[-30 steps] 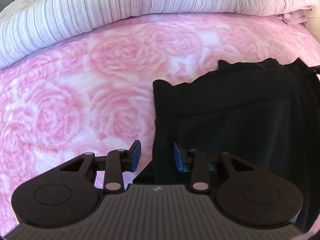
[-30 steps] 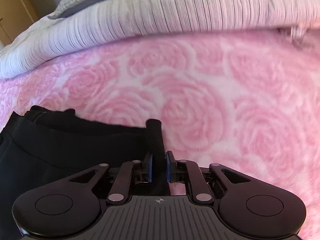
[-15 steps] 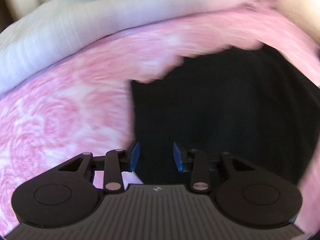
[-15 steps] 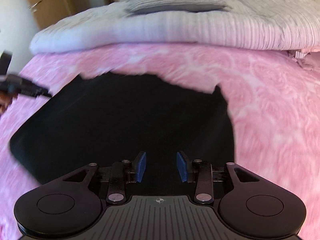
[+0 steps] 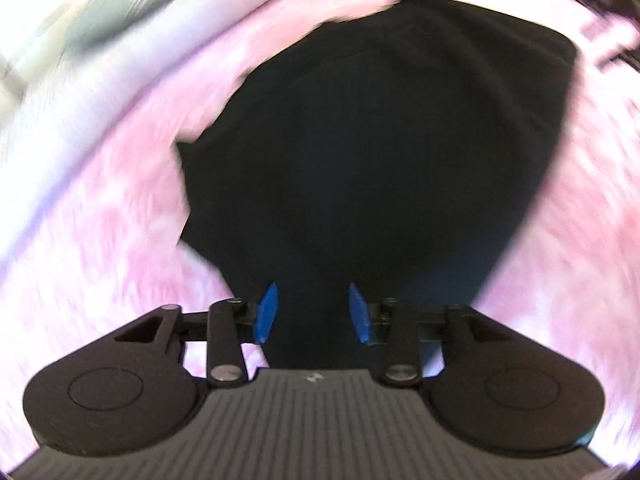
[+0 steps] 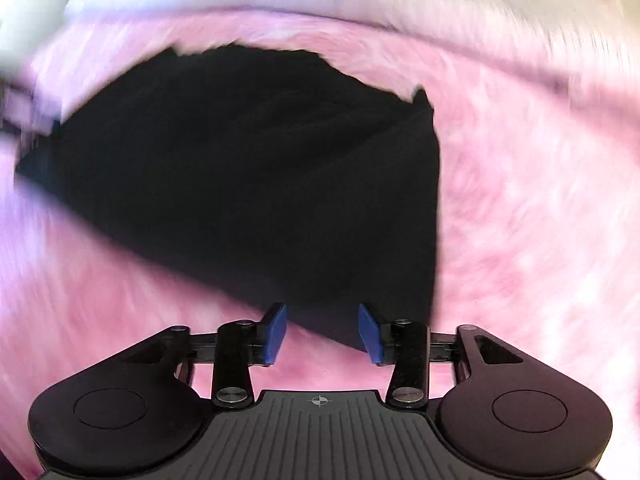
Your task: Fold clothes
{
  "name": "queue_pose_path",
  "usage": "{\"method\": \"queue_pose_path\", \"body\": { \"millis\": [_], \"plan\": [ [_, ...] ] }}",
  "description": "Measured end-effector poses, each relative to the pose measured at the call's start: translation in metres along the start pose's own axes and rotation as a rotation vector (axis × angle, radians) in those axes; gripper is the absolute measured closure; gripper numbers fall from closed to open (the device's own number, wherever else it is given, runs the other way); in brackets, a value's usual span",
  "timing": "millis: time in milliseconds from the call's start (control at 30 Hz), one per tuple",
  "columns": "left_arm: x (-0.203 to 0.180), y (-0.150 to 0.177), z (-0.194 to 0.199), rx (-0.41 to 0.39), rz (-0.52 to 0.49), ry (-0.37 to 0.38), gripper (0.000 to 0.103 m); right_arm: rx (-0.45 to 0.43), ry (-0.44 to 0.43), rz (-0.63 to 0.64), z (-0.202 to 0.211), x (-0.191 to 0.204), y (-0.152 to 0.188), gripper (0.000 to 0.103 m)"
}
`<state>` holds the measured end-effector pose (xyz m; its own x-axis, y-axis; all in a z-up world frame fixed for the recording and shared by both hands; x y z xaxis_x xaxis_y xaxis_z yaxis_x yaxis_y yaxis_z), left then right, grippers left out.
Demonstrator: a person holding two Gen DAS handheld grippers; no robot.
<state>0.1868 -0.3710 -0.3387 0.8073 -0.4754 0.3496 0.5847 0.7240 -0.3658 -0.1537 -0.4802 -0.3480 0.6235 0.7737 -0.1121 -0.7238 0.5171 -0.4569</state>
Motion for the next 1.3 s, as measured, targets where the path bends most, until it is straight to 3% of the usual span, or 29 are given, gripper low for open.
{"method": "queue_pose_path", "body": {
  "millis": [33,133,200,300,367,433,467,533,667,833,967,1033,1133,1300],
  "plan": [
    [-0.015,-0.003,0.005,-0.014,-0.078,-0.007,0.052,-0.007,0.028,0.101,-0.005,0.005,0.005,0.042],
    [-0.065,-0.003,0.001,-0.016,-0.339,-0.024,0.049,-0.028,0.110,0.406,-0.020,0.021,0.018,0.038],
    [-0.079,0.007,-0.016,0.046,-0.451,-0.088,0.051,-0.040,0.154,0.582,-0.033,0.031,0.025,0.038],
    [-0.078,0.022,-0.038,0.127,-0.567,-0.195,0.053,-0.065,0.187,0.710,-0.057,0.037,0.026,0.039],
    [-0.072,0.030,-0.049,0.163,-0.621,-0.232,0.057,-0.108,0.205,0.753,-0.064,0.037,0.019,0.052],
    [-0.070,0.034,-0.055,0.187,-0.668,-0.236,0.069,-0.129,0.229,0.807,-0.072,0.034,0.015,0.068],
    [-0.070,0.034,-0.056,0.198,-0.666,-0.228,0.072,-0.128,0.222,0.829,-0.075,0.032,0.015,0.077],
    [-0.066,0.029,-0.049,0.207,-0.618,-0.209,0.080,-0.122,0.202,0.851,-0.075,0.024,0.014,0.086],
    [-0.074,0.012,-0.015,0.185,-0.546,-0.148,0.083,-0.136,0.184,0.861,-0.053,-0.002,0.013,0.091],
    [-0.140,-0.022,0.038,0.129,-0.453,0.017,0.084,-0.069,0.195,0.827,-0.017,-0.033,0.042,0.091],
    [-0.202,-0.031,0.049,0.118,-0.382,0.128,0.080,0.001,0.197,0.809,-0.002,-0.057,0.082,0.091],
    [-0.221,-0.022,0.046,0.152,-0.368,0.148,0.078,0.016,0.206,0.803,-0.003,-0.058,0.096,0.089],
    [-0.213,-0.014,0.049,0.169,-0.358,0.161,0.076,0.020,0.233,0.797,-0.004,-0.054,0.111,0.083],
    [-0.187,0.001,0.086,0.174,-0.289,0.182,0.076,0.053,0.296,0.604,0.020,-0.052,0.101,0.079]
  ]
}}
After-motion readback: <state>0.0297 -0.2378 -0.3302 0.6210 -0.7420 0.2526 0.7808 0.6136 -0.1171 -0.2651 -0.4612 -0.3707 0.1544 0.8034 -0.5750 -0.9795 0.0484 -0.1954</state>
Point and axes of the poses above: each gripper's, at about its wrist camera, not at the fingertips, and z roughly against the way its jaws point, x to its left, y to its underside, the point moved 7 cm from there along -z, roughly the way its jaws point, and after that the axes turned 10 degrees about -z, right-handed, at the moved point
